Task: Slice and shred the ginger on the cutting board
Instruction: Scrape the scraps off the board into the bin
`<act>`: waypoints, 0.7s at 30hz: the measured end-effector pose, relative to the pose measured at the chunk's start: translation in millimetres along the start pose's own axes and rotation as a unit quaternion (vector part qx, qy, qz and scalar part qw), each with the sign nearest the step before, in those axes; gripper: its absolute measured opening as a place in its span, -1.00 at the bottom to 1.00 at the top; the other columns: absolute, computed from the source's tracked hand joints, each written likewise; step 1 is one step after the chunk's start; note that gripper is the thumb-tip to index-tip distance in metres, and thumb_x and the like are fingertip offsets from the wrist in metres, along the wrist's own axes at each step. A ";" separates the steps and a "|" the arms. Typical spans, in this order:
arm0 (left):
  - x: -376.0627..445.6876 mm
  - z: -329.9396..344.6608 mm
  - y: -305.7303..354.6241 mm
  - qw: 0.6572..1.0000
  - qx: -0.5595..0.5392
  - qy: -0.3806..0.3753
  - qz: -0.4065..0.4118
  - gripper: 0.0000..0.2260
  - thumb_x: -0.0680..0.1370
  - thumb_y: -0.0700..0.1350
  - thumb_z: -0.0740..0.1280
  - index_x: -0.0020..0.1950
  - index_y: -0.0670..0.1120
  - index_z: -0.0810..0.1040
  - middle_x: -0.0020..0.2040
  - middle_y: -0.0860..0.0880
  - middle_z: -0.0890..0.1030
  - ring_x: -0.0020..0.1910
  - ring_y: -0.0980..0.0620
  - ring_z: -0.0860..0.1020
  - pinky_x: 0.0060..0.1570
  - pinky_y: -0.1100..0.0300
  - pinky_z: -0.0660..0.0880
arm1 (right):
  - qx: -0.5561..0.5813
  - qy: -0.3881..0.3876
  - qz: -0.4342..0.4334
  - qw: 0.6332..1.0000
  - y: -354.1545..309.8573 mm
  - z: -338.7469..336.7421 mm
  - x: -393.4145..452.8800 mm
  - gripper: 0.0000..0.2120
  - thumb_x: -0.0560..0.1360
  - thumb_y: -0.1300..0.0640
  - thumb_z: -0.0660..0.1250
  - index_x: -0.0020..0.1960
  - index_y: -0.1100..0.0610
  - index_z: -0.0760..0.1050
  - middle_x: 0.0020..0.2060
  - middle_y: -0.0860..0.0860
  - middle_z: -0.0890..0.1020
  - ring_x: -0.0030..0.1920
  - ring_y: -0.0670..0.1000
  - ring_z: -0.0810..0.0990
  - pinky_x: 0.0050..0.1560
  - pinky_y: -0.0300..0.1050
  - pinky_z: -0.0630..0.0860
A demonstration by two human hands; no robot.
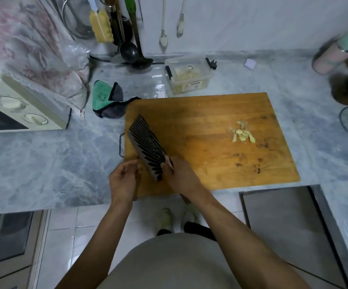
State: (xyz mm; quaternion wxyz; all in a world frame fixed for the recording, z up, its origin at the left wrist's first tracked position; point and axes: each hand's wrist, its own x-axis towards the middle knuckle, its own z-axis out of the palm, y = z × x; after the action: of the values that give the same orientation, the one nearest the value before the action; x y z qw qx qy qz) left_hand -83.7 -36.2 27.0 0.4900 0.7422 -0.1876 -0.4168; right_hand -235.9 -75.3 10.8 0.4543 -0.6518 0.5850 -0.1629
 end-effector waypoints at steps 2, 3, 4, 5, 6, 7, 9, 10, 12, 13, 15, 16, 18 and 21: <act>0.7 2.5 2.1 1.000 0.006 -0.006 0.010 -0.82 0.63 -0.26 0.26 0.05 -0.24 0.66 -0.15 -0.06 0.64 -0.34 0.28 0.57 -0.32 0.46 0.49 | 0.007 0.011 0.009 1.000 0.4 7.9 0.1 -0.79 0.68 0.05 0.22 -0.03 0.18 0.42 -0.19 0.07 0.53 -0.20 0.02 0.49 -0.24 -0.16 0.30; 1.0 2.6 1.4 1.000 0.009 -0.010 0.013 -0.83 0.63 -0.25 0.27 0.04 -0.22 0.66 -0.14 -0.06 0.65 -0.28 0.22 0.59 -0.29 0.45 0.50 | 0.008 0.020 0.012 1.000 1.0 6.9 -0.5 -0.78 0.67 0.06 0.23 0.00 0.22 0.46 -0.17 0.08 0.55 -0.18 0.02 0.49 -0.23 -0.17 0.30; 0.6 1.5 -0.4 1.000 0.016 -0.014 0.018 -0.83 0.63 -0.24 0.27 0.03 -0.19 0.67 -0.13 -0.05 0.66 -0.23 0.15 0.60 -0.27 0.45 0.50 | 0.009 0.031 0.015 0.999 2.1 3.4 -3.0 -0.76 0.67 0.07 0.23 0.03 0.26 0.48 -0.16 0.08 0.55 -0.18 0.02 0.50 -0.23 -0.17 0.31; -0.5 0.1 -1.9 0.999 0.028 -0.020 0.023 -0.84 0.62 -0.23 0.28 0.02 -0.16 0.67 -0.12 -0.04 0.66 -0.19 0.11 0.59 -0.24 0.45 0.50 | 0.011 0.045 0.021 0.999 5.7 -2.6 -6.3 -0.75 0.67 0.08 0.23 0.06 0.29 0.49 -0.15 0.07 0.56 -0.18 0.01 0.50 -0.23 -0.16 0.31; -0.8 -0.4 -4.0 0.999 0.035 -0.028 0.029 -0.84 0.62 -0.21 0.28 0.01 -0.12 0.68 -0.10 -0.04 0.67 -0.17 0.10 0.59 -0.20 0.42 0.51 | 0.011 0.063 0.030 0.998 11.0 -11.2 -10.2 -0.75 0.68 0.09 0.22 0.08 0.30 0.49 -0.15 0.06 0.56 -0.18 0.02 0.51 -0.24 -0.16 0.31; -0.9 -0.3 -6.5 0.998 0.038 -0.039 0.031 -0.83 0.62 -0.20 0.29 -0.01 -0.08 0.68 -0.09 -0.03 0.67 -0.14 0.09 0.60 -0.15 0.38 0.52 | 0.005 0.082 0.045 0.996 18.5 -21.7 -14.2 -0.74 0.68 0.08 0.22 0.10 0.30 0.50 -0.15 0.08 0.57 -0.18 0.05 0.52 -0.25 -0.15 0.30; -1.4 2.8 -10.7 0.997 0.044 -0.057 0.029 -0.82 0.62 -0.20 0.29 -0.06 -0.02 0.67 -0.09 -0.04 0.68 -0.12 0.06 0.61 -0.12 0.34 0.52 | -0.028 0.123 0.082 0.989 37.5 -47.5 -22.2 -0.70 0.68 0.03 0.20 0.16 0.28 0.49 -0.11 0.16 0.63 -0.14 0.18 0.58 -0.26 -0.14 0.31; -2.2 6.1 -12.4 0.997 0.046 -0.064 0.026 -0.81 0.62 -0.20 0.29 -0.08 0.00 0.66 -0.09 -0.04 0.68 -0.13 0.06 0.62 -0.15 0.36 0.52 | -0.049 0.141 0.098 0.984 46.2 -61.5 -25.8 -0.69 0.69 0.02 0.19 0.18 0.27 0.48 -0.08 0.20 0.64 -0.10 0.23 0.60 -0.25 -0.13 0.32; -5.0 13.6 -15.6 0.995 0.056 -0.074 0.026 -0.83 0.61 -0.19 0.29 -0.06 -0.04 0.67 -0.10 -0.05 0.69 -0.14 0.06 0.62 -0.18 0.37 0.51 | -0.087 0.164 0.112 0.976 56.8 -86.1 -30.1 -0.69 0.69 0.02 0.17 0.17 0.28 0.46 -0.12 0.19 0.60 -0.09 0.24 0.60 -0.24 -0.12 0.31; -6.7 17.0 -17.4 0.995 0.061 -0.077 0.028 -0.85 0.61 -0.19 0.30 -0.02 -0.08 0.67 -0.09 -0.05 0.69 -0.15 0.08 0.62 -0.19 0.37 0.51 | -0.101 0.166 0.111 0.975 58.1 -94.3 -31.3 -0.70 0.69 0.03 0.17 0.16 0.28 0.46 -0.16 0.15 0.56 -0.10 0.23 0.59 -0.25 -0.13 0.29; -11.0 22.5 -17.3 0.994 0.062 -0.078 0.035 -0.84 0.61 -0.18 0.29 0.05 -0.15 0.67 -0.09 -0.05 0.69 -0.19 0.12 0.61 -0.24 0.42 0.50 | -0.112 0.160 0.090 0.977 50.9 -98.8 -34.0 -0.72 0.69 0.05 0.17 0.15 0.27 0.46 -0.19 0.08 0.52 -0.15 0.20 0.57 -0.32 -0.13 0.25; -11.8 25.2 -16.6 0.995 0.060 -0.075 0.040 -0.83 0.61 -0.18 0.29 0.07 -0.15 0.66 -0.09 -0.04 0.68 -0.20 0.14 0.60 -0.26 0.44 0.49 | -0.105 0.154 0.072 0.980 44.2 -95.0 -34.9 -0.73 0.69 0.06 0.17 0.17 0.27 0.47 -0.20 0.06 0.52 -0.19 0.17 0.56 -0.38 -0.16 0.24; -12.6 31.2 -13.7 0.995 0.058 -0.056 0.059 -0.83 0.62 -0.17 0.28 0.07 -0.12 0.66 -0.10 -0.01 0.67 -0.20 0.14 0.57 -0.25 0.39 0.48 | -0.075 0.116 0.052 0.989 30.3 -79.1 -36.9 -0.74 0.69 0.08 0.18 0.22 0.26 0.47 -0.17 0.09 0.56 -0.20 0.16 0.57 -0.38 -0.19 0.27; -14.5 41.9 -7.1 0.994 0.065 -0.009 0.087 -0.83 0.63 -0.18 0.25 0.07 -0.07 0.65 -0.15 0.02 0.62 -0.25 0.14 0.52 -0.27 0.35 0.45 | -0.066 0.030 0.031 0.997 18.0 -51.6 -36.4 -0.70 0.69 0.04 0.19 0.24 0.26 0.46 -0.04 0.23 0.64 -0.05 0.27 0.62 -0.24 -0.05 0.40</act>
State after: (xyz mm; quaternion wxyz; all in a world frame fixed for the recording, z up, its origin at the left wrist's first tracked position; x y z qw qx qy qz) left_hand -126.7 -47.0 19.8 0.4734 0.7495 -0.2831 -0.3660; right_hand -294.9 -61.1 35.9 0.3972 -0.6566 0.6280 -0.1294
